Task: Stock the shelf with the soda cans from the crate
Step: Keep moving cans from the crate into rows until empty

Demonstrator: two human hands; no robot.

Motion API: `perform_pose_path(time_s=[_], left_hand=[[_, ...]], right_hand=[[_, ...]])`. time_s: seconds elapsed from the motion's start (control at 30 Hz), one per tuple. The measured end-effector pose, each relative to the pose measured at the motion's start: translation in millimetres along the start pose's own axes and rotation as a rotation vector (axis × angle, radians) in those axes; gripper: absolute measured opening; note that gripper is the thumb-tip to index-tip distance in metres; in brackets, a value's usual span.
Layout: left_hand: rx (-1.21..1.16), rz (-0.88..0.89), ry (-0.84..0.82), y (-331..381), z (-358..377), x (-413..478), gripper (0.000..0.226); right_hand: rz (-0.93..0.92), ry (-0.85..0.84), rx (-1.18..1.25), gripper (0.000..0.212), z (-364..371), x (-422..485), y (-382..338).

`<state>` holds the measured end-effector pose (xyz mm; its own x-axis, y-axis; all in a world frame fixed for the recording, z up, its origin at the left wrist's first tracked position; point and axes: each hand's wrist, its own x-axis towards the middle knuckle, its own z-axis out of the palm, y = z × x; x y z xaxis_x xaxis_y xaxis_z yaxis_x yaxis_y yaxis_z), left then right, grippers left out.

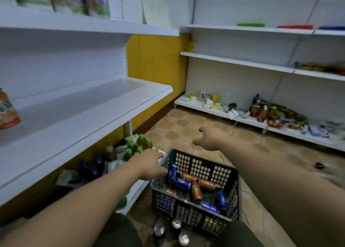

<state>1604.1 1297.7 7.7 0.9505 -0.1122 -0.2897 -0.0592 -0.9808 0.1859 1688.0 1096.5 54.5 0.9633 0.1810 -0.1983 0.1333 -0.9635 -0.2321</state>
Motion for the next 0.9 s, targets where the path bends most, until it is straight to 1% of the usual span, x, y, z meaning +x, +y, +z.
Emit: perform_pose_path(time_s=[0.1, 0.2, 0.33, 0.4, 0.5, 0.6, 0.67, 0.77, 0.9], left_hand=[[0.015, 0.030, -0.083, 14.8, 27.1, 32.0, 0.066], [0.051, 0.042, -0.135, 18.0, 56.9, 66.6, 0.071], [0.065, 0.039, -0.222, 10.9, 94.6, 117.3, 0.072], [0.042, 0.034, -0.248, 5.1, 115.2, 142.9, 0.072], [0.022, 0.034, -0.259, -7.7, 147.1, 174.4, 0.069], [0.014, 0.011, -0.266, -31.7, 183.2, 211.6, 0.075], [-0.007, -0.026, -0.269, -49.8, 205.2, 237.1, 0.079], [-0.046, -0.100, -0.218, -72.6, 234.8, 271.1, 0.087], [-0.068, -0.144, -0.159, -94.7, 275.7, 304.3, 0.100]], right_hand=[[0.103, -0.045, 0.004, 0.072, 20.2, 7.6, 46.5], [0.159, -0.093, -0.001, 0.070, 44.2, 20.8, 82.8], [0.213, -0.176, 0.060, 0.056, 83.9, 55.8, 114.8], [0.223, -0.229, 0.082, 0.058, 108.8, 80.5, 123.4], [0.203, -0.282, 0.106, 0.057, 148.5, 118.8, 126.6], [0.185, -0.342, 0.154, 0.050, 201.2, 165.6, 121.5], [0.176, -0.396, 0.184, 0.052, 241.7, 196.0, 116.3], [0.177, -0.486, 0.216, 0.056, 298.1, 230.9, 108.1], [0.173, -0.599, 0.203, 0.057, 359.7, 263.2, 107.1]])
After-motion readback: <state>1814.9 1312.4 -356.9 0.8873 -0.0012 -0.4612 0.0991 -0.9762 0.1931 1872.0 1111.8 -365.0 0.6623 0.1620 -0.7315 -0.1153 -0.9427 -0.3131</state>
